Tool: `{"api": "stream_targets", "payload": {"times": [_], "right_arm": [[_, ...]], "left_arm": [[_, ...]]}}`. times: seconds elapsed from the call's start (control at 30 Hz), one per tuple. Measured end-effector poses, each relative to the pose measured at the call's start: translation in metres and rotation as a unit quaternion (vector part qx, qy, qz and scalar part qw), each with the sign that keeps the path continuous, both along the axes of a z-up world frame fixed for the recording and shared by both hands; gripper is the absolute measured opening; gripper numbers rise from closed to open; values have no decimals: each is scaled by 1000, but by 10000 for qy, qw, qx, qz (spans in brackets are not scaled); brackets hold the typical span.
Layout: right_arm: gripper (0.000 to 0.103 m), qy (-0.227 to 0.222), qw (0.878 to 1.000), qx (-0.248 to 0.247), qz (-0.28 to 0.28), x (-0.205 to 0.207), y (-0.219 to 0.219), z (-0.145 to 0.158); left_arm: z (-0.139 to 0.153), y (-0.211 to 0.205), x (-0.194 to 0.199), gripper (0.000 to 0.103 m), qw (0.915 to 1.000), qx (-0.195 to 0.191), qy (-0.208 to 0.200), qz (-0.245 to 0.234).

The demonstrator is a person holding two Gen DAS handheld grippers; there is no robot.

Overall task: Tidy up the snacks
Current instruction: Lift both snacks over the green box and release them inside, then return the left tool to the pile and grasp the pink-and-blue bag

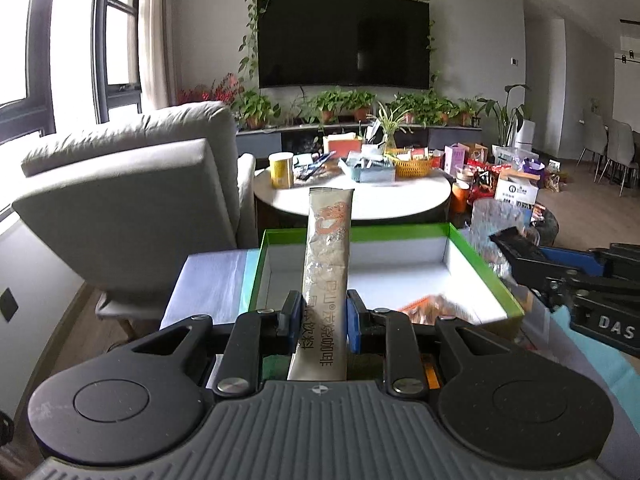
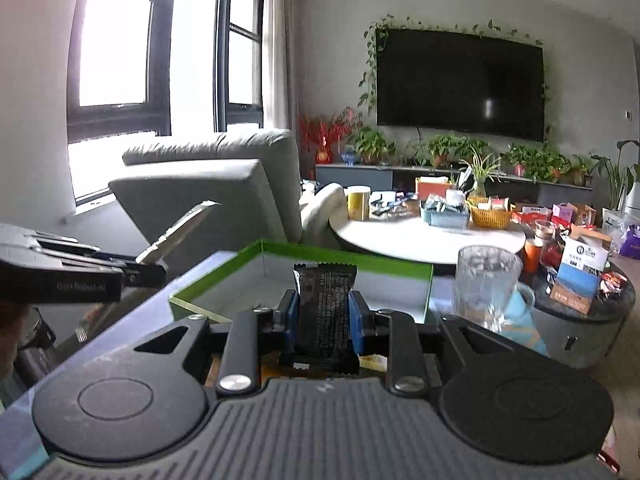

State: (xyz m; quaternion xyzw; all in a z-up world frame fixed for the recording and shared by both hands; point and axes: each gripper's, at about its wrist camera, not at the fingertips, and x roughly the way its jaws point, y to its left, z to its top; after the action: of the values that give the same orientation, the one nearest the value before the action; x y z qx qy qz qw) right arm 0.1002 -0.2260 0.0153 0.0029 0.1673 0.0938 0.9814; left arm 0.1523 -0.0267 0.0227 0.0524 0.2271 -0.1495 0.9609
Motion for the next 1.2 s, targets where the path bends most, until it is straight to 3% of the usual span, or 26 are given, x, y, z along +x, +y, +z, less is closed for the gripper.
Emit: {"api": "stream_targets", "payload": {"times": [0.43, 0.73, 1.2], "right_arm": [[27, 245, 9990, 317, -221, 49, -4, -11], [27, 553, 9979, 274, -211, 69, 1, -25], [29, 1096, 9934, 154, -297, 84, 4, -44]], "left_arm": [[-3, -21, 59, 21, 10000, -53, -20, 3], [-24, -29, 92, 21, 9998, -90, 194, -33], [-58, -34, 98, 22, 9978, 33, 652, -89]]}}
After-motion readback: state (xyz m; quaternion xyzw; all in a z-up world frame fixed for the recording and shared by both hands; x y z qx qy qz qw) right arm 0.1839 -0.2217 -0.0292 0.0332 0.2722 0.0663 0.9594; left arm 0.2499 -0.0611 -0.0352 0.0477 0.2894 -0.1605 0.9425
